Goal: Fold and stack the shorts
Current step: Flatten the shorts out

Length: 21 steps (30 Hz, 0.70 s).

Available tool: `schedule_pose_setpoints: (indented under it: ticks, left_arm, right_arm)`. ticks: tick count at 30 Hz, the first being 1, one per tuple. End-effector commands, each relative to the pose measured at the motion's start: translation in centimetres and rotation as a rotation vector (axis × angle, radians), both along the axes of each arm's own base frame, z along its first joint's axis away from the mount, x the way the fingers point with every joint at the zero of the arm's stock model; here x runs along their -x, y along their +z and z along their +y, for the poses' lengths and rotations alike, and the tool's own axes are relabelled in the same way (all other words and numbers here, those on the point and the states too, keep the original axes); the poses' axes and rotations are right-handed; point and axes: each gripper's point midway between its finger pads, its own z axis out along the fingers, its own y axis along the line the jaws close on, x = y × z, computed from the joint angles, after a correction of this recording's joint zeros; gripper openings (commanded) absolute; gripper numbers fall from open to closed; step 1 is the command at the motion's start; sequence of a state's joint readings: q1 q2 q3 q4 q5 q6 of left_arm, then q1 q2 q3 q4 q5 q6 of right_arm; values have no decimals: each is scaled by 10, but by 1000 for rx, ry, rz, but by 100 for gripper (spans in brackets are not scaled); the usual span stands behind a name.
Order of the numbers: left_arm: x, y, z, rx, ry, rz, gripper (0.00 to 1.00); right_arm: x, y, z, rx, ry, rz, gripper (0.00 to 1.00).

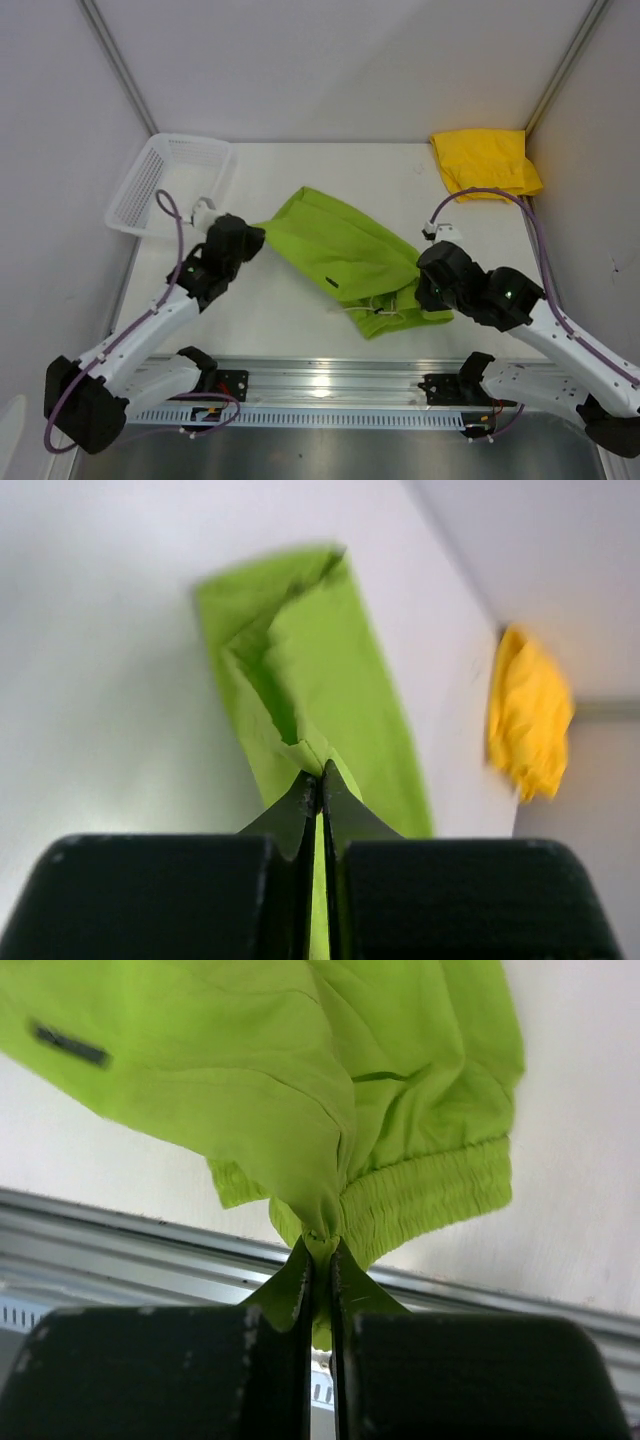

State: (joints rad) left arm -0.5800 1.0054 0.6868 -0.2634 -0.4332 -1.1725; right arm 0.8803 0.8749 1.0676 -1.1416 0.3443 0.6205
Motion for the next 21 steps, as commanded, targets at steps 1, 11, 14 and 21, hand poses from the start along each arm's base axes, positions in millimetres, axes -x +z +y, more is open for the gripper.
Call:
schedule_pose_setpoints:
  ticks: [1,11,14,21]
  left_arm:
    - [-17,53,46,-122,9,-75,0]
    - [-45,215,62,-176,-14,-335,0]
    - [-34,268,76,-176,4,-441,0]
    - [40,381,128,-240,163,-655,0]
  right_arm:
    - [-12,34,48,-115,201,-104,0]
    - [-26,145,139,-230,529,-357,0]
    - [-8,192,161,-285,664,-415,0]
    - [68,259,190,-522,917,-357,0]
